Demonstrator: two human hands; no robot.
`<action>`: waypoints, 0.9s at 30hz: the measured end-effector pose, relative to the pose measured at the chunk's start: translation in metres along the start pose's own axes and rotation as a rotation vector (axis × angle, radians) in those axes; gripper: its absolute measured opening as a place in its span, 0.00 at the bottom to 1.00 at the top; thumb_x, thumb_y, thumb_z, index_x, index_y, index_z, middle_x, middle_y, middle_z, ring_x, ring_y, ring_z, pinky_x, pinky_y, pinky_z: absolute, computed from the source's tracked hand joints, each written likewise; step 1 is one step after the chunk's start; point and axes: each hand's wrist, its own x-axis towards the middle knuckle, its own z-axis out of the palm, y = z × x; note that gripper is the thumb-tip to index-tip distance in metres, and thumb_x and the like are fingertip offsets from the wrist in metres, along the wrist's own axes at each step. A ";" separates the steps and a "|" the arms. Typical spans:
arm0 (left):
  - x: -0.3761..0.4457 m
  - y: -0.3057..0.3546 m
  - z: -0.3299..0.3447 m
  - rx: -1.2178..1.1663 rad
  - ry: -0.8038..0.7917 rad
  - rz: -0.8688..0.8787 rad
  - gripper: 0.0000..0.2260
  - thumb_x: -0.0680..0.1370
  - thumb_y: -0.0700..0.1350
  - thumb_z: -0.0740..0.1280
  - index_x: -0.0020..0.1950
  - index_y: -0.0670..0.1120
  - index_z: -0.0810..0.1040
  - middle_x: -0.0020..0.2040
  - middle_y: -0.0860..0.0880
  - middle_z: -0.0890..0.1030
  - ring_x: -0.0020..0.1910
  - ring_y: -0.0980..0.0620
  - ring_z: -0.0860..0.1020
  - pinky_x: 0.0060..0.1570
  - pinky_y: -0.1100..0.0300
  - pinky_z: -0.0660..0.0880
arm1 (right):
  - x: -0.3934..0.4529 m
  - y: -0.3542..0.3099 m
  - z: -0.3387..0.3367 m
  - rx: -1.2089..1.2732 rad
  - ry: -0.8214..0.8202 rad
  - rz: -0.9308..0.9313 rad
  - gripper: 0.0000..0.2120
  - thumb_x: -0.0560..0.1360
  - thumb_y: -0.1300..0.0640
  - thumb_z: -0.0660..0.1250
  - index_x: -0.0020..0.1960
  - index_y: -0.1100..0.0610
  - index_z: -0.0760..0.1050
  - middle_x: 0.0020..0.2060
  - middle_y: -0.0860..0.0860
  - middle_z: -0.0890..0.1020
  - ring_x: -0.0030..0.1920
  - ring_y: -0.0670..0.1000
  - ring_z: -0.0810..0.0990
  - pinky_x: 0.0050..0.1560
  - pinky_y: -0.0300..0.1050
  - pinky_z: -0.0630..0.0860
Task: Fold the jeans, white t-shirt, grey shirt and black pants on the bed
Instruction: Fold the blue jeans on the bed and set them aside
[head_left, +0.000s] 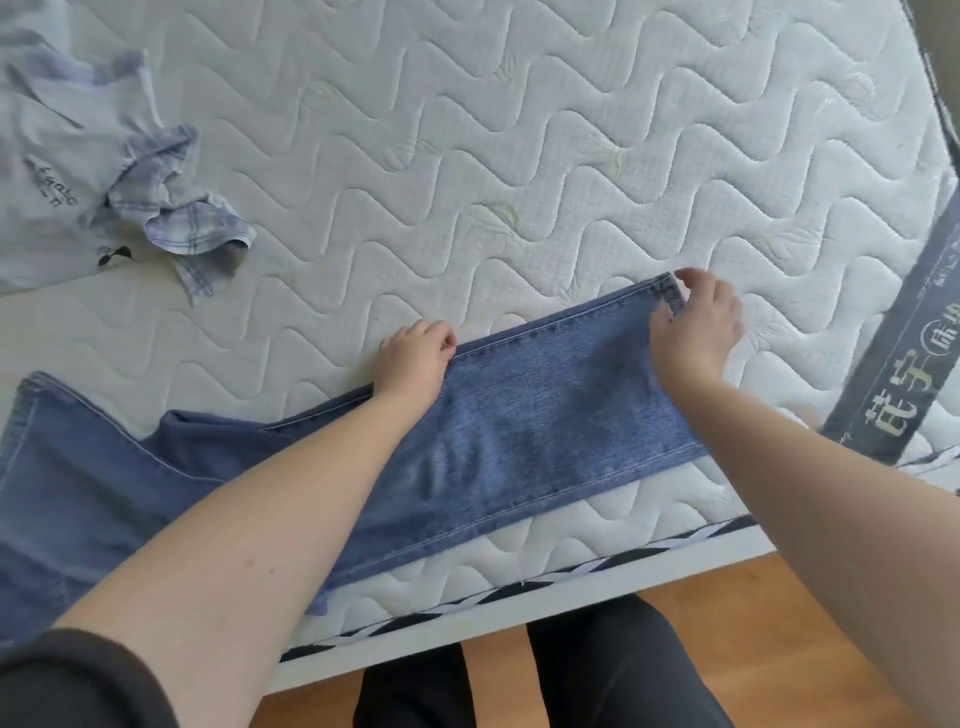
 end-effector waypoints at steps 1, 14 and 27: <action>-0.003 -0.002 -0.002 -0.037 0.009 -0.003 0.06 0.80 0.46 0.64 0.55 0.48 0.78 0.54 0.49 0.80 0.53 0.45 0.76 0.51 0.52 0.67 | -0.016 -0.005 0.003 0.004 -0.024 -0.072 0.19 0.77 0.59 0.63 0.67 0.54 0.71 0.64 0.54 0.73 0.66 0.58 0.68 0.64 0.51 0.60; -0.155 -0.153 -0.071 -0.224 0.228 -0.238 0.14 0.79 0.37 0.63 0.64 0.43 0.77 0.63 0.44 0.78 0.61 0.43 0.75 0.61 0.47 0.71 | -0.241 -0.106 0.098 0.044 -0.771 -0.454 0.18 0.80 0.61 0.58 0.69 0.54 0.73 0.63 0.51 0.78 0.63 0.56 0.74 0.64 0.50 0.69; -0.276 -0.347 -0.055 -1.027 0.457 -1.451 0.39 0.74 0.58 0.71 0.79 0.54 0.53 0.76 0.44 0.64 0.69 0.39 0.70 0.65 0.41 0.71 | -0.374 -0.204 0.165 -0.173 -0.657 -0.770 0.28 0.80 0.52 0.60 0.79 0.48 0.56 0.79 0.48 0.55 0.78 0.53 0.49 0.75 0.54 0.46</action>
